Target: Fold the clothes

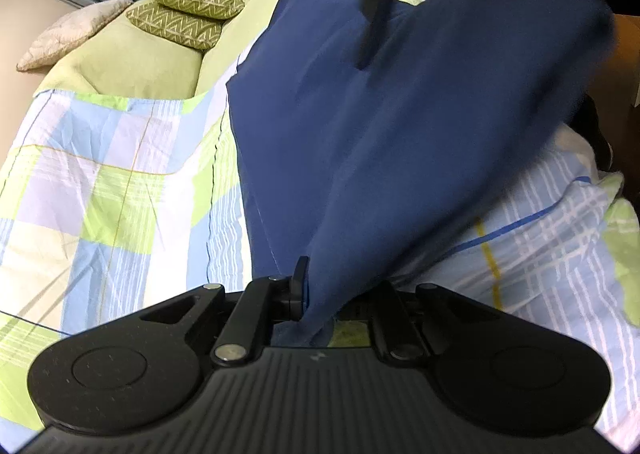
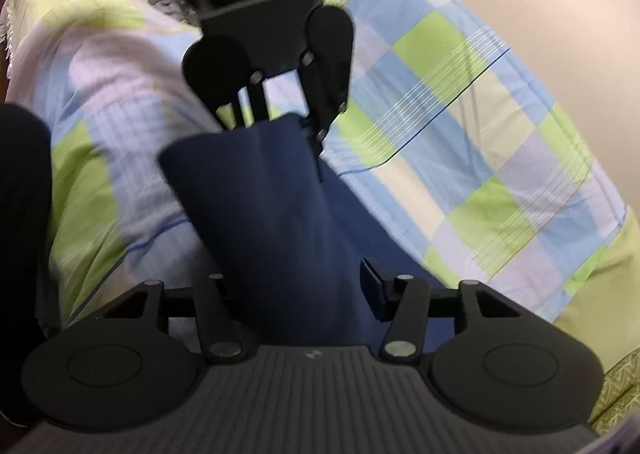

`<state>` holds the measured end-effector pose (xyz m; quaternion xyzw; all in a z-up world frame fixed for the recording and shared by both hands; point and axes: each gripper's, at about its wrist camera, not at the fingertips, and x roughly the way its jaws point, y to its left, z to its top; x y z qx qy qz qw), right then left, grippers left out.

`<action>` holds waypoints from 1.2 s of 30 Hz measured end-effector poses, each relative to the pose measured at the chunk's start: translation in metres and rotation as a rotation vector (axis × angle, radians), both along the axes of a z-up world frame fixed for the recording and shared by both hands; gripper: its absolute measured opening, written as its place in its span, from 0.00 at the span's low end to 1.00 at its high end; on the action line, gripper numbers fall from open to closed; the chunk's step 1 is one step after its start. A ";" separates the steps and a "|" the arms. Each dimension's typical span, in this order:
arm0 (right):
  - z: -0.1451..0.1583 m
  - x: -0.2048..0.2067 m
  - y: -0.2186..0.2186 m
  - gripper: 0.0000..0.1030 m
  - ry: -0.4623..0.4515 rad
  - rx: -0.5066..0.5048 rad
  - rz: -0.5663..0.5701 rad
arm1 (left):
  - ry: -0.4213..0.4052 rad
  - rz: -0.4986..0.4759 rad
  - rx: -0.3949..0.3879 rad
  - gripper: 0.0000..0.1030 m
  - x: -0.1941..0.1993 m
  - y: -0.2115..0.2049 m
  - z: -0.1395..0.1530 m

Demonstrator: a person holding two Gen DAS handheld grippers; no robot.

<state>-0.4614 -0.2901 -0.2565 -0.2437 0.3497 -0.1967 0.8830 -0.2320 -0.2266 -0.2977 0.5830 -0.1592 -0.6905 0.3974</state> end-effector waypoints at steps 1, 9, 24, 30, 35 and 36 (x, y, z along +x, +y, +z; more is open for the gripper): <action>-0.003 0.000 0.000 0.44 0.002 0.010 -0.007 | -0.001 0.002 0.000 0.11 -0.002 0.002 0.001; 0.019 -0.028 -0.039 0.26 -0.301 0.405 -0.133 | -0.068 -0.001 -0.030 0.11 -0.018 -0.024 0.051; 0.013 -0.178 -0.169 0.21 -1.045 1.053 -0.398 | -0.162 -0.163 0.000 0.12 -0.147 -0.201 0.096; -0.022 -0.215 -0.202 0.20 -1.138 1.123 -0.528 | -0.126 -0.188 0.076 0.13 -0.166 -0.250 0.057; -0.040 -0.221 -0.213 0.20 -1.107 1.158 -0.597 | -0.080 -0.172 0.102 0.18 -0.160 -0.259 0.021; -0.043 -0.223 -0.215 0.20 -1.094 1.159 -0.609 | -0.068 -0.163 0.095 0.18 -0.160 -0.260 0.020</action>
